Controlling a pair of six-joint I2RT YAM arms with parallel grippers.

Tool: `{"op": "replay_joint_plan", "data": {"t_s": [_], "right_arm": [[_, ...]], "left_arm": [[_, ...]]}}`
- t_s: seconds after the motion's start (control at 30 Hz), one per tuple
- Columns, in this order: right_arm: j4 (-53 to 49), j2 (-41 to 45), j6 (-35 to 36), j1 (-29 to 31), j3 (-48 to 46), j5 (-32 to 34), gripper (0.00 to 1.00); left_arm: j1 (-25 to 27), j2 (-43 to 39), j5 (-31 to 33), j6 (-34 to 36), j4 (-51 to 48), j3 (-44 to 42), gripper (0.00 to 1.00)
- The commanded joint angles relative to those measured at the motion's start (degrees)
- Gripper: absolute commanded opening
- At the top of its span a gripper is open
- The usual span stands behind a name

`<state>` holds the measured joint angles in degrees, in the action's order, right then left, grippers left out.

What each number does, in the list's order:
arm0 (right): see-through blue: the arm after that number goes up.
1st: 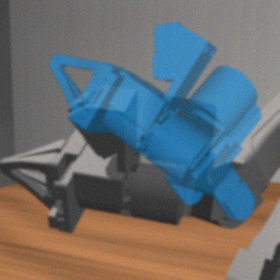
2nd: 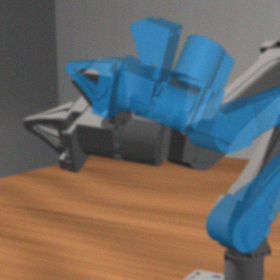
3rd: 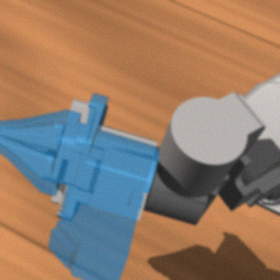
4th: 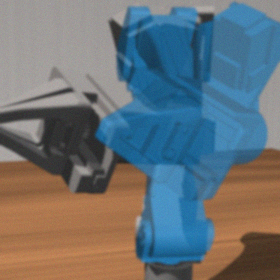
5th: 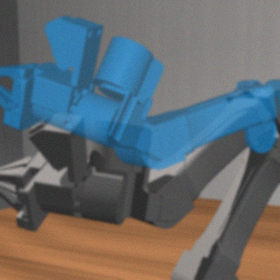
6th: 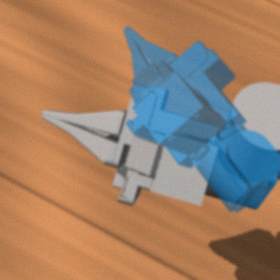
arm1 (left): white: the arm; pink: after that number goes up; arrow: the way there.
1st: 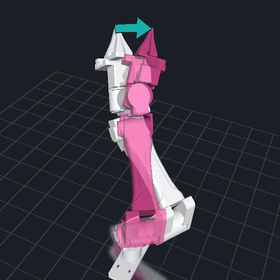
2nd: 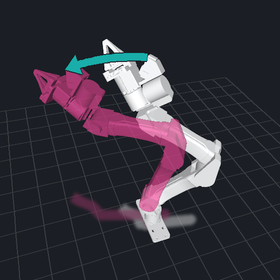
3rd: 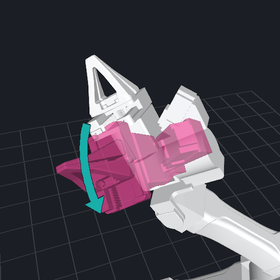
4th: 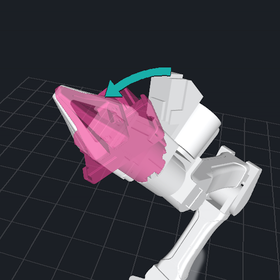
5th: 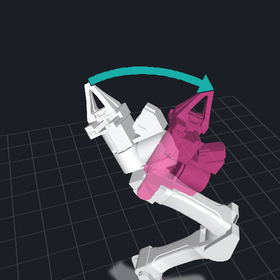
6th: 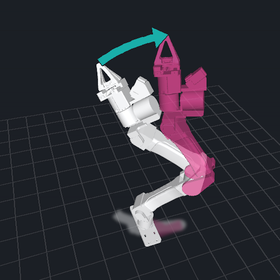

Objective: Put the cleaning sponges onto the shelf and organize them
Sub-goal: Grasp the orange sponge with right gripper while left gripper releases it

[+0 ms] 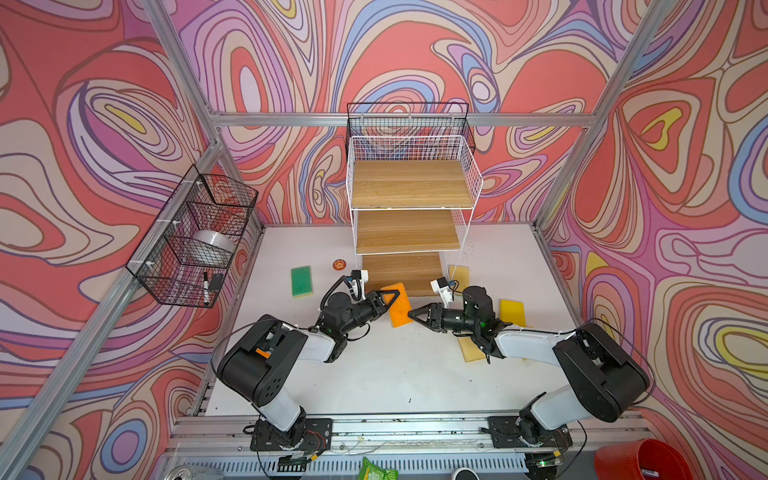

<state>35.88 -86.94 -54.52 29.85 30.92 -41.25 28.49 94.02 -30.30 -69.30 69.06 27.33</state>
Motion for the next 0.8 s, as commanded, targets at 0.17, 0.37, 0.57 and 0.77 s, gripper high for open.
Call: {"op": "replay_joint_plan", "data": {"t_s": [0.17, 0.37, 0.57, 0.77], "right_arm": [[-0.30, -0.46, 1.30, 0.73, 0.37, 1.00, 0.13], [-0.59, -0.74, 1.45, 0.73, 0.04, 2.35, 0.00], [0.67, -0.30, 0.11, 0.78, -2.16, 4.87, 0.00], [0.90, -0.07, -1.93, 0.74, -3.40, 8.21, 0.00]], "left_arm": [[-0.17, 0.82, -0.99, -0.17, 2.25, 1.67, 0.17], [-0.19, 0.91, -0.93, 0.30, 2.37, 1.53, 0.33], [-0.15, -5.47, 1.12, 5.63, -5.78, -0.85, 1.00], [0.12, -21.95, 9.53, 16.22, -30.75, -3.46, 1.00]]}}
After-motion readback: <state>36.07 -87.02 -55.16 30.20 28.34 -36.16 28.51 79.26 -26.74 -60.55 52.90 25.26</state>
